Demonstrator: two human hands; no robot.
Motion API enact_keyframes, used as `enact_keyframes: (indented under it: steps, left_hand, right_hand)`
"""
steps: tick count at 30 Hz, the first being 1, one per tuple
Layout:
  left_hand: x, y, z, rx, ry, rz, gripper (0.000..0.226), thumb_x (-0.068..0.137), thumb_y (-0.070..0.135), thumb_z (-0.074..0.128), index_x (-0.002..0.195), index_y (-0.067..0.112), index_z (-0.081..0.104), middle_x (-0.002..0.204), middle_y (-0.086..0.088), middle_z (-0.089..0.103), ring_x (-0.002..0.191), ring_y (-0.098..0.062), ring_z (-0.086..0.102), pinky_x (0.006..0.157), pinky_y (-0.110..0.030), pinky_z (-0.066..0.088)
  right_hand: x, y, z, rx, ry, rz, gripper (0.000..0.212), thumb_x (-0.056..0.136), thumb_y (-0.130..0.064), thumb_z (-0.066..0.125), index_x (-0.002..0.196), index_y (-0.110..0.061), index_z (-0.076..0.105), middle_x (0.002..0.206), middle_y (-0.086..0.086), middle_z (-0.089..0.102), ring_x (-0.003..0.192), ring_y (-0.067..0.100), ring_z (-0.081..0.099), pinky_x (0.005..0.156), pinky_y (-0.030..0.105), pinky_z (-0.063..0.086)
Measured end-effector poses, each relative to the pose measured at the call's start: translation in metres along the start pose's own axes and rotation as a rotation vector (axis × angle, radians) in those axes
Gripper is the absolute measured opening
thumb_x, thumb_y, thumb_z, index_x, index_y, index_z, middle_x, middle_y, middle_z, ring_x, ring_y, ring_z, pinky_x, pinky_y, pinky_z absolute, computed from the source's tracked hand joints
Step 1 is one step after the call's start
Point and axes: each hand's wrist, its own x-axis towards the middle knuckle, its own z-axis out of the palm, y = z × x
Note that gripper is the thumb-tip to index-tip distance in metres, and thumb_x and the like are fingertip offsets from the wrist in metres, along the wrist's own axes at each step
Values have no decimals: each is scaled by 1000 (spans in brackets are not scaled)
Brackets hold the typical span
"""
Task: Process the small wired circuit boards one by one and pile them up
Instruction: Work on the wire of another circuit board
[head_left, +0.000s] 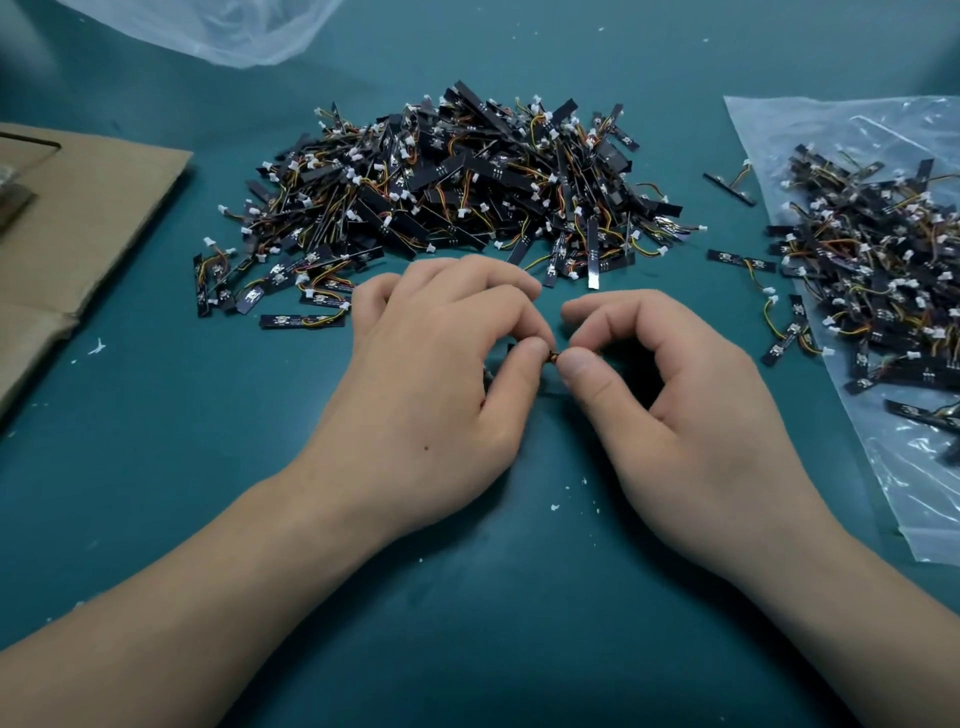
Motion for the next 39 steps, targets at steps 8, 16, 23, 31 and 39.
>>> enact_keyframes:
  steps: [8, 16, 23, 31, 39]
  left_hand:
    - [-1, 5, -4, -53, 54, 12, 17, 96, 35, 54, 85, 30, 66, 114, 23, 65, 122, 0, 52, 104, -42, 21]
    - [-2, 8, -5, -155, 75, 42, 21, 97, 32, 55, 79, 29, 67, 112, 22, 66, 120, -5, 56, 102, -44, 24]
    - [-4, 11, -8, -141, -11, 134, 14, 89, 28, 60, 76, 27, 65, 113, 20, 66, 122, -8, 53, 100, -50, 24]
    - [-5, 10, -6, -98, -38, 174, 13, 88, 31, 54, 76, 28, 56, 110, 20, 65, 121, -6, 51, 100, -47, 23]
    - [-5, 9, -6, -58, -106, 249, 14, 89, 36, 51, 77, 37, 43, 113, 20, 61, 121, -8, 49, 101, -46, 22]
  right_hand:
    - [-1, 0, -2, 149, 26, -22, 17, 101, -30, 58, 91, -26, 72, 96, -11, 75, 93, 12, 70, 80, 25, 52]
    - [-1, 0, -4, 340, 3, -19, 15, 100, -27, 57, 93, -24, 70, 90, -3, 76, 80, 29, 68, 75, 49, 52]
    - [1, 2, -6, 453, -44, -32, 11, 93, -13, 59, 91, -18, 69, 78, 1, 68, 68, 25, 57, 65, 37, 49]
    - [0, 4, -9, 511, -46, -54, 12, 85, -26, 61, 87, -21, 71, 89, 13, 75, 80, 42, 64, 73, 56, 52]
    - [3, 6, -9, 550, -83, -66, 8, 78, -19, 56, 77, -11, 59, 94, 6, 77, 89, 28, 68, 80, 38, 52]
